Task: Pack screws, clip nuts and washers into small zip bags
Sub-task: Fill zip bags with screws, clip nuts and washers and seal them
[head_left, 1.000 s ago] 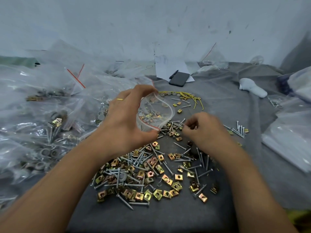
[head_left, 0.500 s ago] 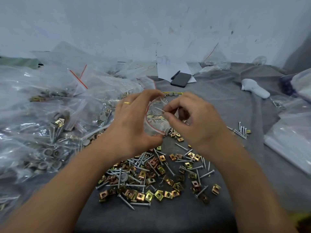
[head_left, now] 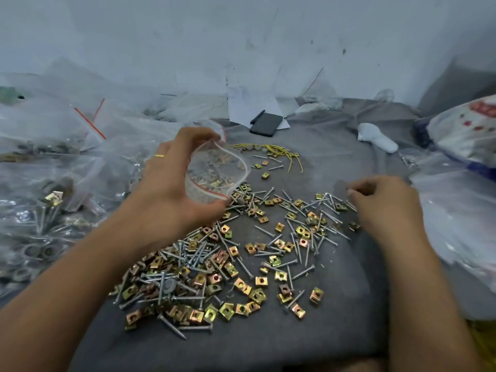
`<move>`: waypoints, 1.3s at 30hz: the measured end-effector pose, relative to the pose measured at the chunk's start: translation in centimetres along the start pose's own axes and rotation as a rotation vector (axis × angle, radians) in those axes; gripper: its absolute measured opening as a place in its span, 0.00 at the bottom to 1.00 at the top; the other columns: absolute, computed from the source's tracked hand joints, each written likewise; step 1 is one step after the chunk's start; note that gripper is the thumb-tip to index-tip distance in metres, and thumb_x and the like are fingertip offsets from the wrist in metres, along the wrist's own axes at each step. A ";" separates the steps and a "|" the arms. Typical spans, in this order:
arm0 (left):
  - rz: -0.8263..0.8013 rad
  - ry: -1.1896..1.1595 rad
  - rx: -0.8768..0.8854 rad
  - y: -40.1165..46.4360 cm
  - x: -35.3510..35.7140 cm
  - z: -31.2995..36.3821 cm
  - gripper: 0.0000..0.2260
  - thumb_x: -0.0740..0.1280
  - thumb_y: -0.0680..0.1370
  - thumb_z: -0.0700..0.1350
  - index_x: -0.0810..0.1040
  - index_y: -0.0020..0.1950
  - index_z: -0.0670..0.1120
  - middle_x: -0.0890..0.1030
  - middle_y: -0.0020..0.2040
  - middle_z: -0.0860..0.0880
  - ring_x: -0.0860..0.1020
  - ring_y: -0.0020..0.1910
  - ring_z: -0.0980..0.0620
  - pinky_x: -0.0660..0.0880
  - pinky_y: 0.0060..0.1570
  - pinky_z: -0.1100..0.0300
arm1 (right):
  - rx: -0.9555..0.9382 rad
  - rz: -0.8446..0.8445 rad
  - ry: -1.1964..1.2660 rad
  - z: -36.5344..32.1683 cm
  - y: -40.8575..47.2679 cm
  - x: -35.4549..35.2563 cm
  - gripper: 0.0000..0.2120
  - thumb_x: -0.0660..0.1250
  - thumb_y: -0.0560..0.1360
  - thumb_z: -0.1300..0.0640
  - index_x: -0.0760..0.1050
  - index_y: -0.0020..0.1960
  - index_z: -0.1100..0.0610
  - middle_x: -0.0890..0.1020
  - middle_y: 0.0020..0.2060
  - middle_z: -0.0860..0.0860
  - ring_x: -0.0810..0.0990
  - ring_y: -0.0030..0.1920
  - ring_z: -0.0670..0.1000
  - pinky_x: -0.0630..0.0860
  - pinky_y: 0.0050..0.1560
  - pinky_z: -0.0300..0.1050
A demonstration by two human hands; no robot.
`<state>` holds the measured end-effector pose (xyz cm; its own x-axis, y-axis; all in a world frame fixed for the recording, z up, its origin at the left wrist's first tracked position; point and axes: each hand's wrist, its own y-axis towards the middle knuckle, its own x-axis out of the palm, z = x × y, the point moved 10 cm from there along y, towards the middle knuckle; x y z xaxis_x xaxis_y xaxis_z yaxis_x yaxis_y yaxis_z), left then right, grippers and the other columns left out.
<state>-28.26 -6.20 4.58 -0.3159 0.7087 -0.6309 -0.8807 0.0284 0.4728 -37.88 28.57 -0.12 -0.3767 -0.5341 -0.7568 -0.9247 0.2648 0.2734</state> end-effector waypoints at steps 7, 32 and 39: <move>-0.005 -0.020 0.047 0.3 0.3 -0.1 0.40 0.81 0.64 0.54 0.67 0.73 0.63 0.77 0.69 0.53 0.75 0.71 0.53 0.72 0.69 0.54 | -0.049 0.034 -0.134 0.9 0.9 -0.7 0.11 0.73 0.77 0.52 0.85 0.59 0.47 0.82 0.60 0.57 0.79 0.62 0.62 0.77 0.63 0.55; -0.010 0.038 0.035 0.0 0.3 0.3 0.41 0.82 0.65 0.53 0.66 0.73 0.64 0.75 0.69 0.54 0.74 0.69 0.52 0.72 0.68 0.53 | -0.049 -0.200 -0.380 0.3 0.0 0.9 0.09 0.68 0.78 0.54 0.83 0.45 0.57 0.82 0.49 0.60 0.79 0.51 0.62 0.78 0.52 0.52; -0.040 0.042 0.001 -0.3 0.9 0.6 0.40 0.77 0.64 0.58 0.63 0.73 0.69 0.73 0.71 0.55 0.73 0.70 0.47 0.72 0.70 0.40 | -0.439 -0.521 0.615 -13.2 -6.5 0.5 0.02 0.72 0.80 0.58 0.81 0.49 0.53 0.86 0.39 0.50 0.85 0.39 0.51 0.80 0.40 0.44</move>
<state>-28.07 -5.13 4.22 -0.2953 0.6770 -0.6741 -0.8923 0.0569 0.4479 -32.78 15.96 5.59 0.2476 -0.8667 -0.4330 -0.8760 -0.3912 0.2822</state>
